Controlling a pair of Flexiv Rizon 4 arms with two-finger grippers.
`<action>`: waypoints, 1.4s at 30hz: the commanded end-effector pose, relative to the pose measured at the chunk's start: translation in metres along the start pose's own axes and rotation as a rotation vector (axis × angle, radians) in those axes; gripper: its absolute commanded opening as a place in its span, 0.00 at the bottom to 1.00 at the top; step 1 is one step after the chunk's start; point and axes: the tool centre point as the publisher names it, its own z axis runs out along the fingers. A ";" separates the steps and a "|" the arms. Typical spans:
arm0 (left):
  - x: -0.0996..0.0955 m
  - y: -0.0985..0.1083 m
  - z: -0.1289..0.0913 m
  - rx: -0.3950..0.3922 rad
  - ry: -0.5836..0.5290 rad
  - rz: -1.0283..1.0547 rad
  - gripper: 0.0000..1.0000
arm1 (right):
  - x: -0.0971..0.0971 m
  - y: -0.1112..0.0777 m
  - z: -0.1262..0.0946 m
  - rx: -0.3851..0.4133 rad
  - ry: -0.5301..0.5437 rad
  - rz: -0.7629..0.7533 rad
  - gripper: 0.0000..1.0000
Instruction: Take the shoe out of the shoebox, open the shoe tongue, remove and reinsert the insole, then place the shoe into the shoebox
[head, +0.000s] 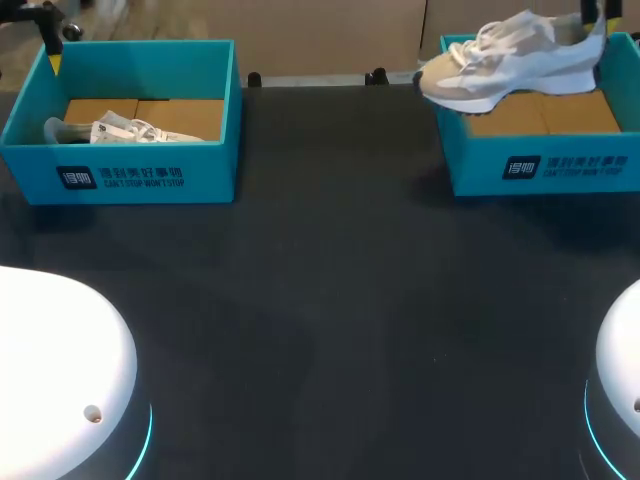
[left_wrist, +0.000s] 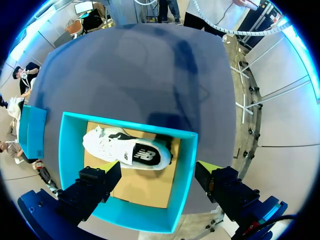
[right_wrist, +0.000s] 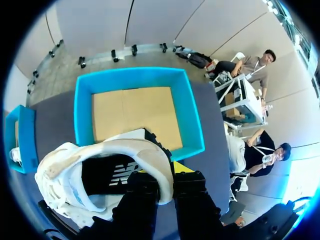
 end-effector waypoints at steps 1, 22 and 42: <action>0.000 0.000 0.000 0.001 0.002 0.001 1.00 | 0.011 -0.025 -0.017 -0.041 -0.012 0.010 0.00; 0.000 0.000 0.000 0.001 0.002 0.001 1.00 | 0.103 -0.139 -0.075 -0.073 -0.041 -0.036 0.00; 0.000 0.000 0.000 0.001 0.002 0.001 1.00 | 0.147 -0.222 -0.107 -0.060 -0.057 -0.029 0.00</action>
